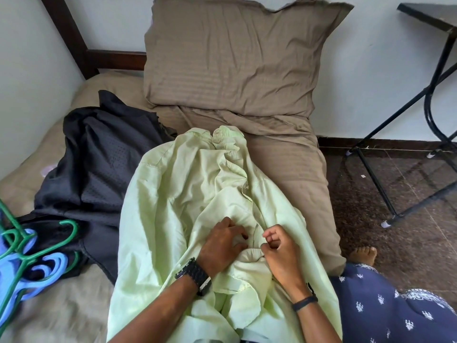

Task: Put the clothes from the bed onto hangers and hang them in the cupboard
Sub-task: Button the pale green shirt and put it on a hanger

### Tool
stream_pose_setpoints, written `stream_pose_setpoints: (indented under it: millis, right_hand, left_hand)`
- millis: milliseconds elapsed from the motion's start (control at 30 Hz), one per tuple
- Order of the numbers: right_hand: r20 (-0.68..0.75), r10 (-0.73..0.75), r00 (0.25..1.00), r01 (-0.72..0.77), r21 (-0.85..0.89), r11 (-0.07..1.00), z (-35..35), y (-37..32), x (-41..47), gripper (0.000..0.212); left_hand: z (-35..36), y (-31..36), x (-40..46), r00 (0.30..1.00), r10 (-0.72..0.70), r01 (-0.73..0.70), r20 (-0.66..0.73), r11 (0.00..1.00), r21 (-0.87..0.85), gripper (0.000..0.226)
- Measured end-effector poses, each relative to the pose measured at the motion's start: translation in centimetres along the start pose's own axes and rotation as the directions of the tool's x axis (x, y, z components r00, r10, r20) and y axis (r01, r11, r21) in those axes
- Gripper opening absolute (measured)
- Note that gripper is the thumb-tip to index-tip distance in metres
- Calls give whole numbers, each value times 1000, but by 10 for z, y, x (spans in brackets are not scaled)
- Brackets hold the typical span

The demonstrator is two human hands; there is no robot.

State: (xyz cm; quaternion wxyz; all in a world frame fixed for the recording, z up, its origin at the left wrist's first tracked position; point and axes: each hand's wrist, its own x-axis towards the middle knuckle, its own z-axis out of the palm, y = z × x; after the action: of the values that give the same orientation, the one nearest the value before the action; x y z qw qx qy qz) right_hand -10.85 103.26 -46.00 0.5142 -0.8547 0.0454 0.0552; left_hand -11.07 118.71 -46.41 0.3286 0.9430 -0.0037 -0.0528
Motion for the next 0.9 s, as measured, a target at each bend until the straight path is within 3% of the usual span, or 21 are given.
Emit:
stream_pose_setpoints:
  millis: [100, 367, 533, 567, 733, 900]
  right_hand:
    - [-39, 38, 998, -34, 106, 994, -4, 5, -1, 31]
    - [-14, 9, 1000, -8, 96, 995, -8, 10, -6, 29]
    - [-8, -6, 1000, 7, 108, 994, -10, 10, -9, 37]
    - [-7, -2, 1000, 2, 112, 994, -10, 9, -9, 37]
    - [-26, 17, 1000, -13, 125, 992, -14, 6, -13, 34]
    - [-50, 4, 999, 4, 149, 989, -23, 3, -20, 33]
  left_hand:
    - [3, 4, -2, 999, 19, -17, -29, 999, 51, 27]
    - [11, 2, -3, 990, 138, -137, 1, 987, 81, 17]
    - [10, 4, -6, 971, 218, -232, 102, 959, 161, 46]
    - [9, 6, -5, 972, 214, -229, 99, 957, 179, 43]
    - [7, 17, -5, 996, 92, -93, -15, 995, -44, 9]
    - [-3, 19, -13, 997, -58, 38, -52, 947, -318, 25]
